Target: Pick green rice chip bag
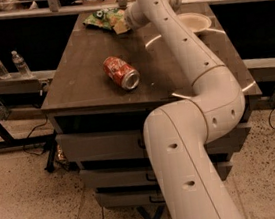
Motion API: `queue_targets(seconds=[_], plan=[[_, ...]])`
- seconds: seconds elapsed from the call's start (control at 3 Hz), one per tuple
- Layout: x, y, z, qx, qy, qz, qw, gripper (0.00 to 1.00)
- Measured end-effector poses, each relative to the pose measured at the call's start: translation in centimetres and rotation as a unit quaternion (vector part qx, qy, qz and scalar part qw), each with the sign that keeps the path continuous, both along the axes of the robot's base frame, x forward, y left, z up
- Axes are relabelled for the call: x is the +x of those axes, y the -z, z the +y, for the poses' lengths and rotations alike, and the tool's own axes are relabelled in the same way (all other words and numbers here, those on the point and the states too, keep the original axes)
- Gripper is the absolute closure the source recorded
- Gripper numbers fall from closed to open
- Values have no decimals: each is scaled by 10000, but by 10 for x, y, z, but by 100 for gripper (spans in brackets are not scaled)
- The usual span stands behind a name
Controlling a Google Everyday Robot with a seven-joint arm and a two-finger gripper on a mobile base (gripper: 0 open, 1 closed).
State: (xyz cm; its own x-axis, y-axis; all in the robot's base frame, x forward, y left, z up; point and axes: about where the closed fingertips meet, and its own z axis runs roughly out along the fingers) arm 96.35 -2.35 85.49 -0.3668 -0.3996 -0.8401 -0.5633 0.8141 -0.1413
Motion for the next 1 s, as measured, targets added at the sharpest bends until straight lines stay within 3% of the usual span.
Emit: queue_targets(seconds=[0.33,0.67,1.0], plan=[[-11,-32,9,-94,-364,-263,9989,99],[-27,-71,16,-166,-729,-555,9957,100],[-45,-100,17,-163,-941,-690,9930,100]])
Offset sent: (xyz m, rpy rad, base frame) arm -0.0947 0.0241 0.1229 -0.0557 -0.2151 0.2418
